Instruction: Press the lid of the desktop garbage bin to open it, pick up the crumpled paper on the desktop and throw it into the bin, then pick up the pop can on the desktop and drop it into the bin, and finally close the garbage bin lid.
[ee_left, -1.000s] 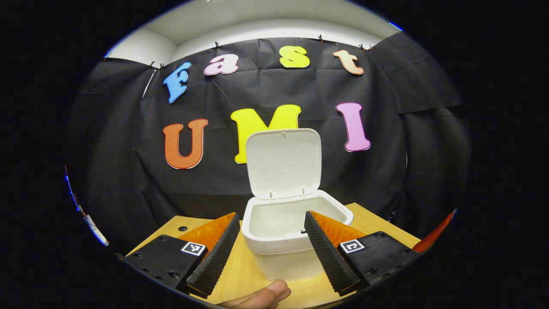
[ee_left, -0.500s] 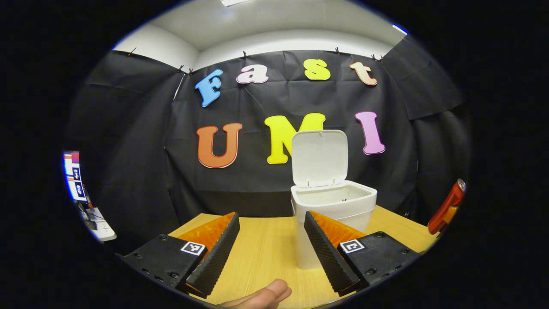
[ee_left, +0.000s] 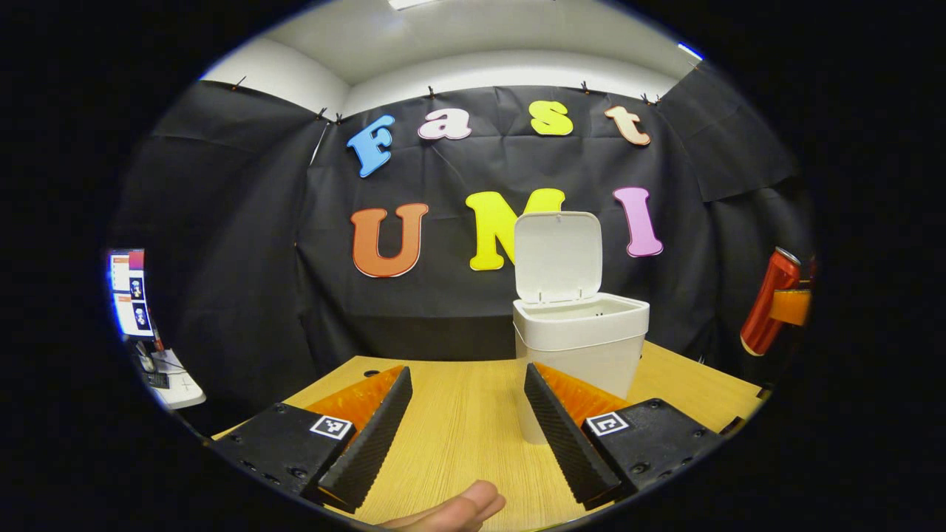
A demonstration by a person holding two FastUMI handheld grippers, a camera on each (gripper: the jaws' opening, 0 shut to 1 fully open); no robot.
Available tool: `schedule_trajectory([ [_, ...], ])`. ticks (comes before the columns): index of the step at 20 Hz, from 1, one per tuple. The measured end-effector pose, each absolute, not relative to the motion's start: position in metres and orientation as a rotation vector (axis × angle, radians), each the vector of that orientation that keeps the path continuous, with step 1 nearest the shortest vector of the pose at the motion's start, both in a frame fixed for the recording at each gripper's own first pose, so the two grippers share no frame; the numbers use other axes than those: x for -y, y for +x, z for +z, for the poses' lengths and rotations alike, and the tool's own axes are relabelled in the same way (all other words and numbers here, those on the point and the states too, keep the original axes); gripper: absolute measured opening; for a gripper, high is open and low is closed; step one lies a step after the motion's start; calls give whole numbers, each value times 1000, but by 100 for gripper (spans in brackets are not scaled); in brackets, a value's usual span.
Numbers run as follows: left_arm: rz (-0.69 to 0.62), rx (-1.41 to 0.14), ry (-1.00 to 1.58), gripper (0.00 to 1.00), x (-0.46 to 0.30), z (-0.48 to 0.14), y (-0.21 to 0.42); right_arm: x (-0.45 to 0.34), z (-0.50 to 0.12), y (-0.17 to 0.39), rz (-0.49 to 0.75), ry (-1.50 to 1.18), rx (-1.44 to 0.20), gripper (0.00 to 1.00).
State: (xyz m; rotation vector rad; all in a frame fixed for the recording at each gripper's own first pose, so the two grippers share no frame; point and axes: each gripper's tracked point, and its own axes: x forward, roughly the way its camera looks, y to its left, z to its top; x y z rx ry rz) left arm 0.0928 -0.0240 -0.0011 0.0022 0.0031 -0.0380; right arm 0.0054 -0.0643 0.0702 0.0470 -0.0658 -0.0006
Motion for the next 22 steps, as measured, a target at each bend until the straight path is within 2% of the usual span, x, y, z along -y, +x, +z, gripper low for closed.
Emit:
schedule_trajectory([
  [5, -27, -24, -17, 99, 9, -27, 89, 45, 100, 33, 28, 40, 50, 78],
  [13, -46, -54, -76, 98, -1, -54, 87, -27, 166, 102, 118, -55, 36, 77],
  [18, -34, -81, -103, 99, -11, -63, 92, -45, 192, 163, 63, -99, -2, 77],
  [22, -32, -95, -100, 99, -12, -67, 92, -55, 183, 215, 41, -84, -71, 77],
])
